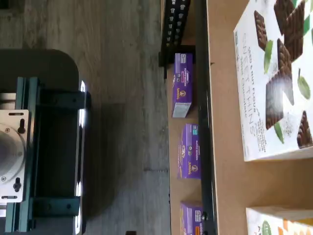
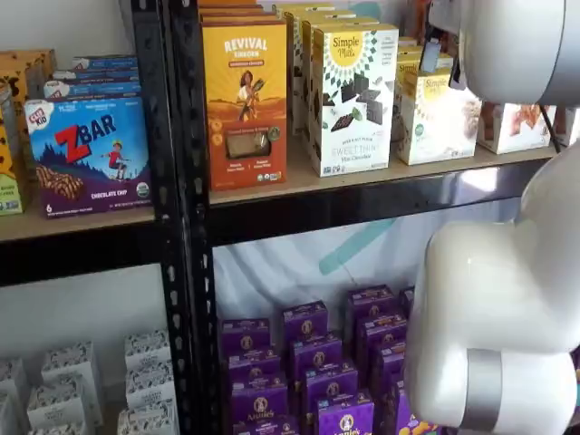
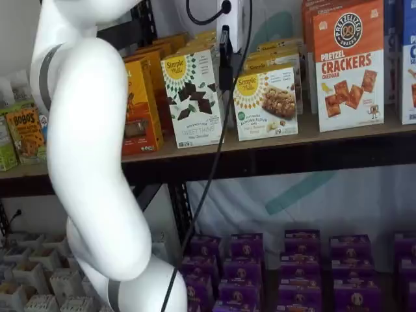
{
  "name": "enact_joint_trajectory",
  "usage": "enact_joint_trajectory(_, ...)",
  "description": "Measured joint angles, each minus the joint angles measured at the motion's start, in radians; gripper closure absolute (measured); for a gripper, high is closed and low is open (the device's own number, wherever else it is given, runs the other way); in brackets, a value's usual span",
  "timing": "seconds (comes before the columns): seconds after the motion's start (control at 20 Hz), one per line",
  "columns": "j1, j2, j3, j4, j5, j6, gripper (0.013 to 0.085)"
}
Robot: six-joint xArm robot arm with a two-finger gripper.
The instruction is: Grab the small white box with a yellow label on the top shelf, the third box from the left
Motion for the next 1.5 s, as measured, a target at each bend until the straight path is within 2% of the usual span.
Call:
enact_joint_trajectory(0.3, -0.017, -0.006, -0.002, 0.044, -0.022, -0.001, 0.0130)
enact_joint_trajectory(0.45, -0.021, -0.043, 0.048, 0.056, -0.110, -0.008, 0.0130)
enact_joint_trajectory(0.7, -0.005, -0.064, 0.104, 0.039, -0.240, -0.014, 0.0130)
enact_joint_trajectory(0.95, 0.017, -0.035, 0.103, -0.001, -0.286, -0.010, 0.0130)
enact_joint_trajectory(1.25, 0.021, 0.023, 0.071, -0.017, -0.298, -0.013, 0.0130)
enact_joint_trajectory(1.5, 0.032, 0.097, -0.017, -0.041, -0.214, 0.000, 0.0130)
